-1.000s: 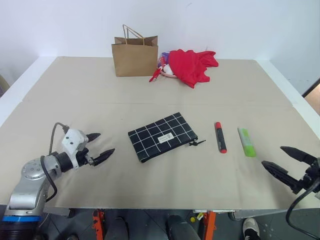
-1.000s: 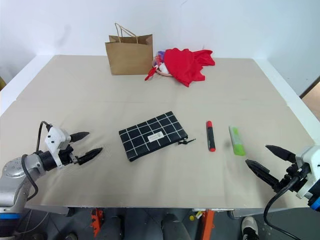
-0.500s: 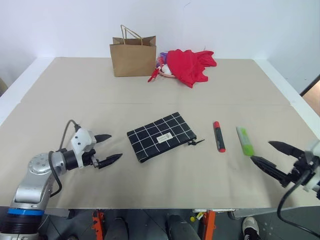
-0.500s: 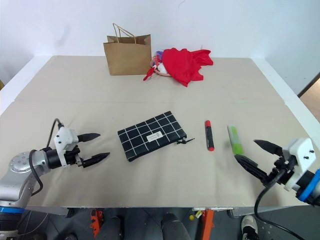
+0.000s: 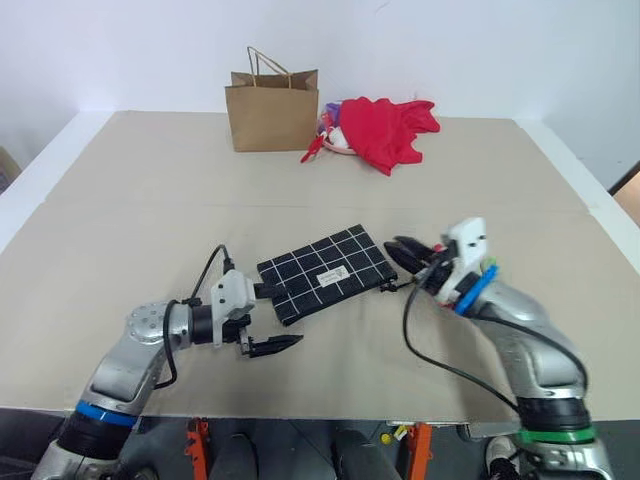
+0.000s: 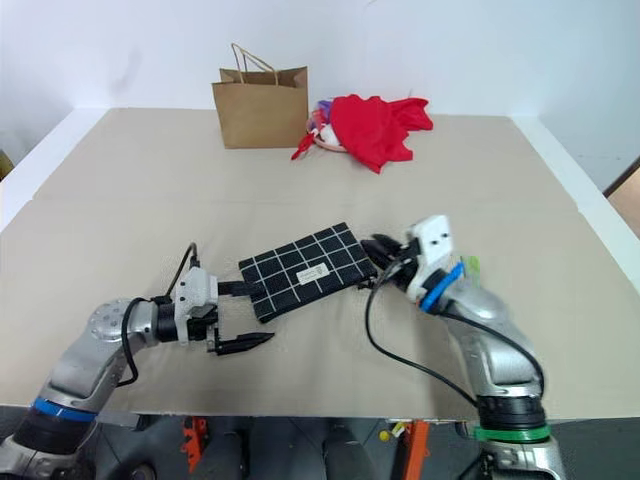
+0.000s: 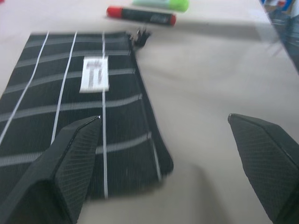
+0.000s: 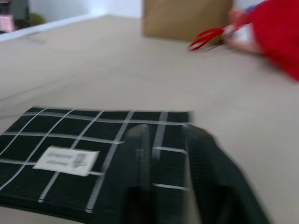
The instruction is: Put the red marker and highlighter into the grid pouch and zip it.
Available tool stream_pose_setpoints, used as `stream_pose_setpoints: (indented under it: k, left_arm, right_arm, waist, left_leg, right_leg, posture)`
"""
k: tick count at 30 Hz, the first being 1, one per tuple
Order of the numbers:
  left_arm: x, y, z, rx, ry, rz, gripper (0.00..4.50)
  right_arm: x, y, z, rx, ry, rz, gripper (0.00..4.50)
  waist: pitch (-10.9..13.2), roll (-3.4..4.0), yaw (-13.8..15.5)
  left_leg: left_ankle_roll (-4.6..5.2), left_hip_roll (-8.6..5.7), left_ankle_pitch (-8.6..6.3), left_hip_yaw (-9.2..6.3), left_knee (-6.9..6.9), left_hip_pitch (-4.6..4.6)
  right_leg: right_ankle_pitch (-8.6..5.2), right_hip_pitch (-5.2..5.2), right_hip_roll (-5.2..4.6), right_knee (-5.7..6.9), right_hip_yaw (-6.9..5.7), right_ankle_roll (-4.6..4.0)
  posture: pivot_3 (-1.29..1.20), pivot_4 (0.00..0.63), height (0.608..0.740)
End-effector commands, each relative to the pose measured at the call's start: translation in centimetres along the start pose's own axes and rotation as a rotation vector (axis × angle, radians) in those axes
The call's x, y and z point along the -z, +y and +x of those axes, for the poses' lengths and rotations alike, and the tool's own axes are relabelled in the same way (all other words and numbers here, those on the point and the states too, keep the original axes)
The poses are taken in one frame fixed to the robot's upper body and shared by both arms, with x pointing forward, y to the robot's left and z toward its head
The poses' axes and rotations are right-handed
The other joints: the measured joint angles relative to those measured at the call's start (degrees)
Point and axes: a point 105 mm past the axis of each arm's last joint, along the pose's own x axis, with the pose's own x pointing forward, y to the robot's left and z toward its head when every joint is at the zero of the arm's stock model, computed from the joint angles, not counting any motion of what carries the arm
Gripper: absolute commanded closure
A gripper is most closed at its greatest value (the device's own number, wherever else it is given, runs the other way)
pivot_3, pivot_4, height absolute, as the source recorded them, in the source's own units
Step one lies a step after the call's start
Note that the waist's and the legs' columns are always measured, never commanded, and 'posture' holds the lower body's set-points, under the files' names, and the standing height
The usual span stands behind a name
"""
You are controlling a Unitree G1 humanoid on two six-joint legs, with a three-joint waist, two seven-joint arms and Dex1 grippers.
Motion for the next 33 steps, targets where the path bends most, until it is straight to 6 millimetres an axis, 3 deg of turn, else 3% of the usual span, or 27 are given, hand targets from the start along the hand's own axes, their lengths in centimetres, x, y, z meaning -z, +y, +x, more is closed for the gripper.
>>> stream_pose_setpoints:
  k: [1,6,11,17,27,33]
  left_arm:
    - [-1.0,0.0,0.7,-0.007,-0.028,0.058,0.0]
    - [-0.8,-0.7,0.6,0.006,-0.02,0.082,0.0]
    - [-0.7,-0.2,-0.3,-0.028,0.001,0.124,0.0]
    - [-0.1,1.7,-2.0,-0.08,0.093,0.443,0.0]
    - [2.3,1.5,0.4,0.024,0.144,0.642,0.0]
    - [2.5,2.2,1.3,0.043,0.136,0.693,0.0]
  right_arm:
    - [1.2,0.5,1.0,0.018,0.011,-0.032,4.44]
    - [3.9,0.5,1.6,0.036,0.098,-0.032,4.44]
    - [5.1,0.4,1.9,0.044,0.138,-0.031,4.44]
    - [5.0,0.3,2.1,0.048,0.144,-0.024,4.44]
    - [4.1,0.3,2.4,0.054,0.122,-0.042,4.44]
    - [4.1,0.0,2.2,0.06,0.122,-0.05,4.44]
  waist:
    - [0.0,0.0,0.16]
    - [0.0,0.05,0.32]
    - [0.0,0.05,0.28]
    - [-0.02,0.06,0.27]
    - [-0.03,0.06,0.28]
    - [-0.06,0.1,0.28]
  left_leg:
    - [0.0,0.0,0.0,-0.05,0.0,-0.03]
    - [0.0,0.01,0.0,-0.19,0.01,-0.02]
    - [0.05,0.02,0.08,-0.21,0.08,0.1]
    - [0.18,0.03,0.28,-0.21,0.08,0.2]
    - [0.15,0.03,0.32,-0.2,0.08,0.17]
    - [0.21,0.02,0.35,-0.21,0.08,0.18]
  right_leg:
    - [-0.01,0.0,0.0,0.0,-0.07,-0.02]
    - [-0.01,0.0,0.02,0.09,-0.23,-0.1]
    - [0.02,0.12,0.02,0.1,-0.28,0.02]
    - [0.05,0.15,0.02,0.1,-0.29,0.0]
    - [0.16,0.16,0.02,0.09,-0.28,0.19]
    - [0.19,0.18,0.03,0.09,-0.28,0.24]
  posture:
    - [0.0,0.15,0.74]
    - [0.0,0.15,0.74]
    - [0.0,0.15,0.74]
    - [0.0,0.15,0.74]
    - [0.0,0.15,0.74]
    - [0.0,0.15,0.74]
